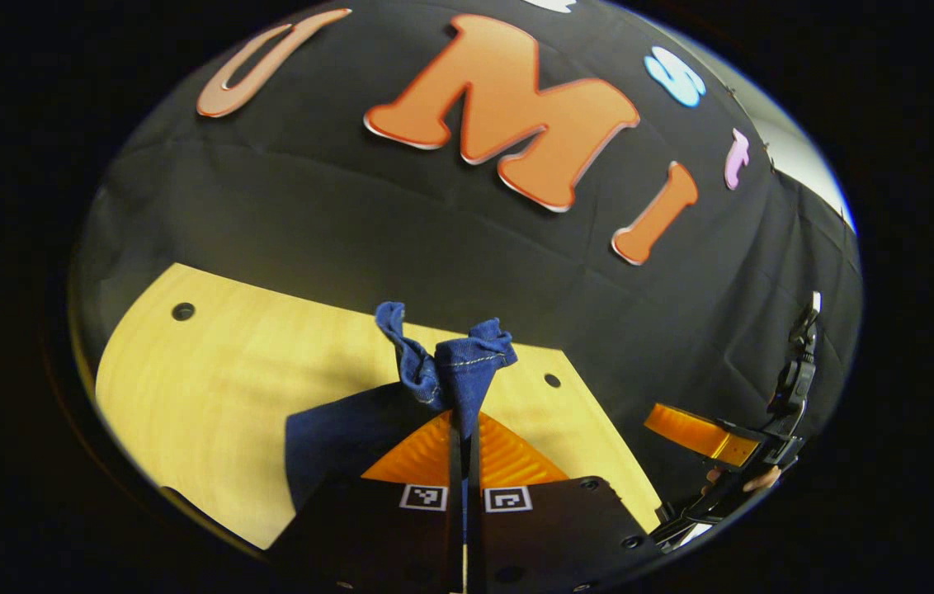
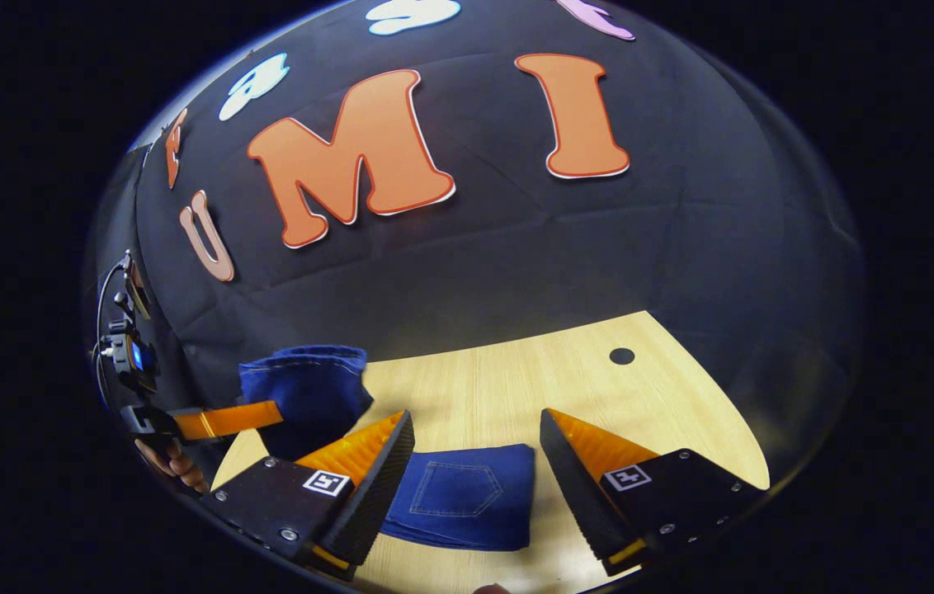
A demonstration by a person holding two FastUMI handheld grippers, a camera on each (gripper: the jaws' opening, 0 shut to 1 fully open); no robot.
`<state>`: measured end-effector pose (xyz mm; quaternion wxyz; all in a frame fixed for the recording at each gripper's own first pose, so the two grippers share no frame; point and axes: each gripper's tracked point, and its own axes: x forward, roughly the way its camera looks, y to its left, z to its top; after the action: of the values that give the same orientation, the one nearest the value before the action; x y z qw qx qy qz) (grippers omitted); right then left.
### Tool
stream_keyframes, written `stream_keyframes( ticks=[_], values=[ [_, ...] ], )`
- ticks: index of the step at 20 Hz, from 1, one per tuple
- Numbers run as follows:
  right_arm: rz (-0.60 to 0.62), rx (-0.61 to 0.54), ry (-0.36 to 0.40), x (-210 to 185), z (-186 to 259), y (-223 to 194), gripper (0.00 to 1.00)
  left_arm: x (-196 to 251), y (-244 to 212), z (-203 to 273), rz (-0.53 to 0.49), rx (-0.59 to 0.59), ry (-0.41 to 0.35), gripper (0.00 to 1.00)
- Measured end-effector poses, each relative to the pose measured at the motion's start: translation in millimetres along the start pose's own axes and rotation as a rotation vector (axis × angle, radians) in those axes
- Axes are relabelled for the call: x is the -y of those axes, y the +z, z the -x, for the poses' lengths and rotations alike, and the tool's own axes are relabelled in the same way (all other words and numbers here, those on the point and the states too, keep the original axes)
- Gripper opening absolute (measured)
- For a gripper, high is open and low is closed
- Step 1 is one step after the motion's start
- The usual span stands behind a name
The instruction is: Grasp the waist and the cuffs of the jeans and fold them to make the two legs overlap; first hold the waist and fold one-third of the jeans toward the cuffs, then hold the cuffs and fold the remaining one-third in the same direction to finish folding.
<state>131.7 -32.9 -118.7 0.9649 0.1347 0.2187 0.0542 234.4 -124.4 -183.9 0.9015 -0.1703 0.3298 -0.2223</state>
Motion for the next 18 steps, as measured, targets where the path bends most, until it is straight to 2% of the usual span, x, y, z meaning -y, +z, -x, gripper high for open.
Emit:
stream_keyframes(
  ticks=[3, 8, 10, 12, 14, 15, 17, 18],
  values=[
    [-0.005, -0.008, -0.009, 14.3, 2.1, -2.6, 0.96, 31.7, -34.4, -26.7, -0.047, -0.083, -0.017, 0.02],
    [-0.015, -0.019, -0.025, 37.4, 3.3, -5.7, 0.96, 57.5, -88.6, -54.9, -0.178, -0.227, 0.016, 0.02],
    [-0.021, -0.022, -0.025, 44.0, 3.8, -6.4, 0.96, 78.2, -96.6, -43.0, -0.212, -0.258, -0.045, 0.07],
    [-0.024, -0.018, -0.024, 48.2, 3.4, -3.9, 0.96, 98.0, -94.5, -37.4, -0.263, -0.218, -0.104, 0.35],
    [-0.028, -0.003, -0.026, 50.3, 2.5, 1.8, 0.96, 97.9, -78.2, -28.3, -0.341, -0.153, -0.094, 0.62],
    [-0.027, 0.009, -0.029, 50.0, 3.2, 4.6, 0.96, 96.6, -70.5, -23.2, -0.365, -0.126, -0.084, 0.69],
    [-0.009, 0.042, -0.027, 44.6, 5.1, 14.0, 0.96, 92.4, -51.1, -14.7, -0.372, -0.064, -0.058, 0.74],
    [0.010, 0.062, -0.021, 39.0, 6.5, 19.5, 0.96, 86.6, -38.0, -9.5, -0.370, -0.020, -0.032, 0.82]
  ],
)
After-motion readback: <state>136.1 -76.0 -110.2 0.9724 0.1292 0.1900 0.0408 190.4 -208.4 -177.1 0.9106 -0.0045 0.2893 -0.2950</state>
